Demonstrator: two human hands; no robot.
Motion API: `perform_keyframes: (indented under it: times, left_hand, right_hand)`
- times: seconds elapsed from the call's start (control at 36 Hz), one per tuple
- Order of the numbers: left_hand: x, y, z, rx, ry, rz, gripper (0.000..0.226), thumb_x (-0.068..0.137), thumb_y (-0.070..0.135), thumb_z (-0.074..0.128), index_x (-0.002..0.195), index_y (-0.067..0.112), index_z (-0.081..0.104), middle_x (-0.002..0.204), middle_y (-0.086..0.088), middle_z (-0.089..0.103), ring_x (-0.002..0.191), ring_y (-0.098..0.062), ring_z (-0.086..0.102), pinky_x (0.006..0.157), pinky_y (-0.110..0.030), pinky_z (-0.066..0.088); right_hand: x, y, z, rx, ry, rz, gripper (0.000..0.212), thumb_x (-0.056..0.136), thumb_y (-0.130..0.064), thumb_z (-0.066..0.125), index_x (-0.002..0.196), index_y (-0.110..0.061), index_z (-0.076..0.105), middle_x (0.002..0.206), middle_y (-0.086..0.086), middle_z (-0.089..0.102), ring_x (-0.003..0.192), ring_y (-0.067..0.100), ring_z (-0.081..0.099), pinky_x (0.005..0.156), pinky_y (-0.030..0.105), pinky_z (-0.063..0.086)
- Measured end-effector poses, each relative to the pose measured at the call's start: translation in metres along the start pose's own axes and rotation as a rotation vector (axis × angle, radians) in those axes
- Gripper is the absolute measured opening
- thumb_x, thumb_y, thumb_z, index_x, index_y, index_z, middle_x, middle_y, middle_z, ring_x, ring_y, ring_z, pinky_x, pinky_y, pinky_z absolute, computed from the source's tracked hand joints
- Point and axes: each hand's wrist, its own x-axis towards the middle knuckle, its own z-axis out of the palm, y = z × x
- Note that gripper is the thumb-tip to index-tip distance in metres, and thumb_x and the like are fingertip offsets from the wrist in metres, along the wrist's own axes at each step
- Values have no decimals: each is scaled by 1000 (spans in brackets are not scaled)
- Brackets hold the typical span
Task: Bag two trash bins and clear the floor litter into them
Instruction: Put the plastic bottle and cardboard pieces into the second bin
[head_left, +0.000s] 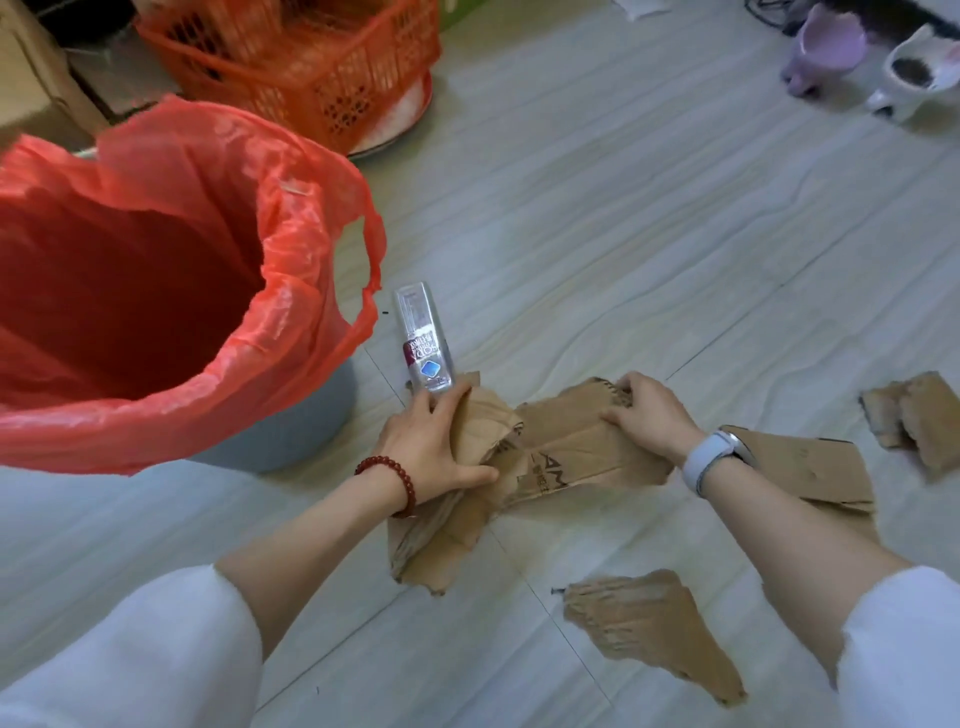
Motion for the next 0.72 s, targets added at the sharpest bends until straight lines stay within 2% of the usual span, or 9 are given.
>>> perform_keyframes:
  times: [0.14,0.22,0.28,0.36,0.44,0.5,0.58,0.72]
  left_hand:
    - [3,28,-59,-148,216,30,104,56,69,66,140,37,14,126,-6,37,109,-30,51,95,-39,44]
    - [-2,47,-106,-177,432,111,105,49,76,51,141,39,16,119,-4,38,106,-26,50,95,-38,43]
    - [-6,54,-139,-196,587,153,105,50,75,50,142,36,18,115,-4,39,106,-23,49,96,-36,41]
    - [-14,49,-189,-212,804,117,107,51,75,49,144,32,18,117,-5,40,108,-21,47,96,-34,38]
    - [-24,27,-229,-223,956,-26,107,54,76,54,144,31,16,120,-7,39,110,-25,48,98,-38,40]
    - [-33,4,-248,-183,968,-176,105,62,71,62,145,30,13,124,-10,38,113,-28,47,100,-40,38]
    - [-48,-31,-260,-90,884,-383,101,66,71,57,146,29,11,127,-11,37,118,-29,43,99,-41,34]
    - [-61,-77,-247,-39,690,-552,91,69,70,55,143,31,18,136,-13,32,126,-32,31,102,-45,31]
  right_hand:
    - [-11,-60,-52,138,353,-231,22,91,-22,52,110,-13,58,111,9,63,104,31,55,78,34,41]
    - [-20,-97,-80,286,575,-348,20,92,-17,51,108,-8,58,107,11,64,99,30,56,73,29,37]
    - [-25,-123,-94,394,697,-398,18,92,-14,49,106,-4,58,103,12,63,95,28,56,72,27,36]
    - [-34,-164,-109,574,806,-461,17,93,-12,47,103,-2,56,97,10,61,87,22,52,73,26,36]
    - [-44,-205,-115,710,822,-539,17,94,-10,47,105,-1,55,94,2,56,87,17,50,76,24,37]
    - [-51,-229,-115,756,808,-595,18,93,-10,49,106,-1,57,94,-1,55,88,14,51,77,21,38]
    - [-59,-261,-110,750,731,-698,18,92,-11,52,107,-6,60,93,-4,59,87,10,53,76,18,40]
    - [-63,-301,-92,554,571,-793,26,91,-14,52,116,-12,60,95,2,64,91,19,59,76,22,41]
